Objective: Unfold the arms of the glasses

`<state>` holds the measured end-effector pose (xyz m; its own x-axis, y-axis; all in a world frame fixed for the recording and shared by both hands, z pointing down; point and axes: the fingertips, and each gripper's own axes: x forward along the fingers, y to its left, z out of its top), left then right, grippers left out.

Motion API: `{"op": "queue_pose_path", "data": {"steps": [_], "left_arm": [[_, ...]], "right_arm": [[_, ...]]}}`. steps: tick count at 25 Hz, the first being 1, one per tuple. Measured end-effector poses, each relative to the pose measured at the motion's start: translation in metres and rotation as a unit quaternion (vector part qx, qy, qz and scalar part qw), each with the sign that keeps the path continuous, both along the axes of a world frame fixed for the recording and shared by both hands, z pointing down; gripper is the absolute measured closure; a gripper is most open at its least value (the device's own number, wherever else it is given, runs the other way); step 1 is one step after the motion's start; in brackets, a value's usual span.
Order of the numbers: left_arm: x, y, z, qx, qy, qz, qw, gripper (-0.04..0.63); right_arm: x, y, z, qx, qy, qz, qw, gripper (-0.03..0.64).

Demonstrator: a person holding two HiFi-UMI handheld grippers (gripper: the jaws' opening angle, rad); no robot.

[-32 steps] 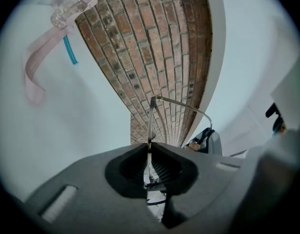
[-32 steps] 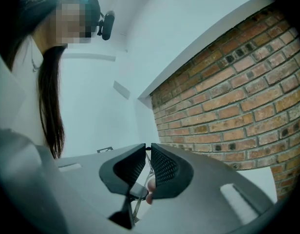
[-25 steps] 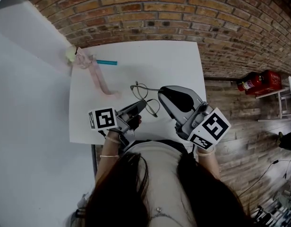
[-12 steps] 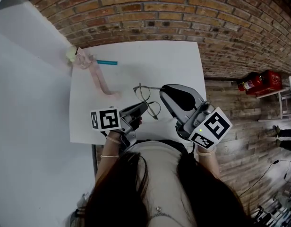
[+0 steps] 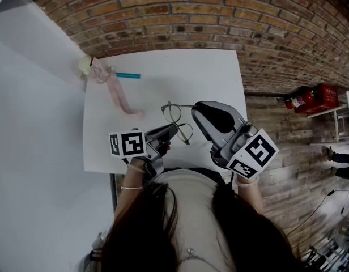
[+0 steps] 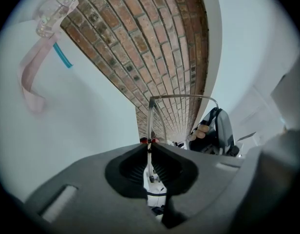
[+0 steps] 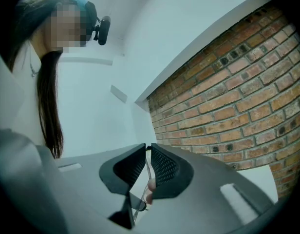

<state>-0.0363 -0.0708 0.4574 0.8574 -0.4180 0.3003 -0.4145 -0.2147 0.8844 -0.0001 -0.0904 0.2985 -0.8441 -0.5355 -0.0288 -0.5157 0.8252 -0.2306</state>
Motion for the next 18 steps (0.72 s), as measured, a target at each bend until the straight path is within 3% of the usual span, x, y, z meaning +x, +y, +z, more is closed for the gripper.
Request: {"op": "queue_pose_path", "data": {"steps": [7,18], "left_arm": [[0.0006,-0.0018,-0.0038,-0.005,0.029,-0.014,0.9995,0.574],[-0.0024,-0.0027,-0.0062,-0.003,0.034,-0.027,0.9990,0.574]], "right_arm": [[0.0026,-0.0005,-0.0030,-0.001,-0.015,0.005,1.000,0.571],[0.0033,0.0032,-0.0028,-0.004,-0.020,-0.001,1.000,0.565]]}}
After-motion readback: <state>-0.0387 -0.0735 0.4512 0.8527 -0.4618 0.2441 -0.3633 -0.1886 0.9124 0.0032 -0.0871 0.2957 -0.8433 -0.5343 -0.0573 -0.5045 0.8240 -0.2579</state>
